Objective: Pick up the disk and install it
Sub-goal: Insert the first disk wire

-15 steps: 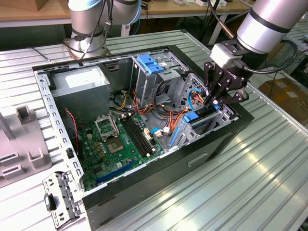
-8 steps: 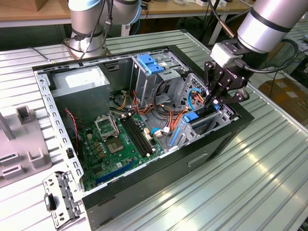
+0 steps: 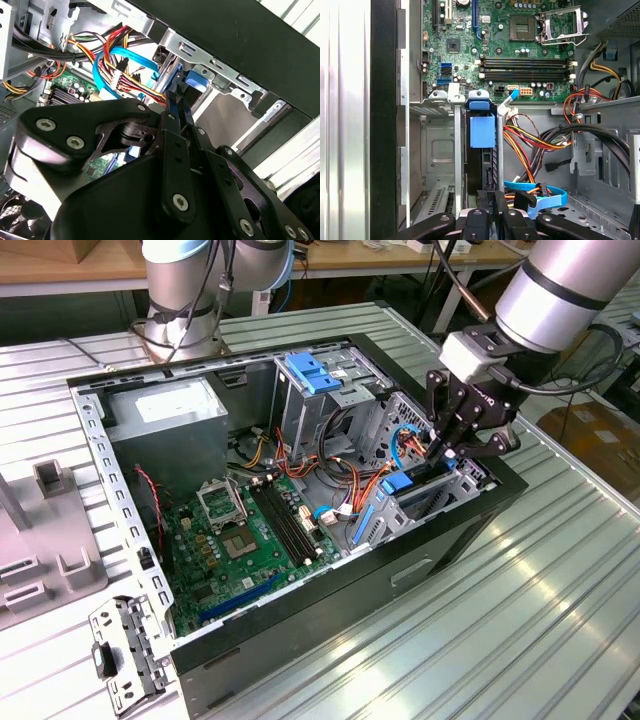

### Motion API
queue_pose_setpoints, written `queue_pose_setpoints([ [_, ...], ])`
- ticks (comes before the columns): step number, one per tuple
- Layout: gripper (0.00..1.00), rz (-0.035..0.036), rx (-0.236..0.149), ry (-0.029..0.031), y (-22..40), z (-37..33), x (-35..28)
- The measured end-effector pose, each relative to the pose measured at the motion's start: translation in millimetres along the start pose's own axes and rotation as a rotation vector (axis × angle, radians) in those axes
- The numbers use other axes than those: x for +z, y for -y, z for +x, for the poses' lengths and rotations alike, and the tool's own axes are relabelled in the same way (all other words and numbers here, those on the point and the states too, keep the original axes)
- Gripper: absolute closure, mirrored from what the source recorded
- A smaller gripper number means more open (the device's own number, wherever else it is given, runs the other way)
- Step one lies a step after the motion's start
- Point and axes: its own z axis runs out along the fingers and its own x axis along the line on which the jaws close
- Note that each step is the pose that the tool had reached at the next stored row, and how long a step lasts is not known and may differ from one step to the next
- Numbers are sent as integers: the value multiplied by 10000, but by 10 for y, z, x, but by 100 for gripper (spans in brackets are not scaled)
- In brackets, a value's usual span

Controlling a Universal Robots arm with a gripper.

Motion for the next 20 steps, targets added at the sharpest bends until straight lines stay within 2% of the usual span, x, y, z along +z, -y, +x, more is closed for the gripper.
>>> queue_pose_setpoints([
  [3, 83, 0, 0, -1, 1, 1, 24],
  [9, 83, 0, 1, 3, 1, 6, 28],
  [15, 83, 0, 1, 5, -1, 4, -12],
  [20, 83, -4, 0, 28, -1, 5, -7],
])
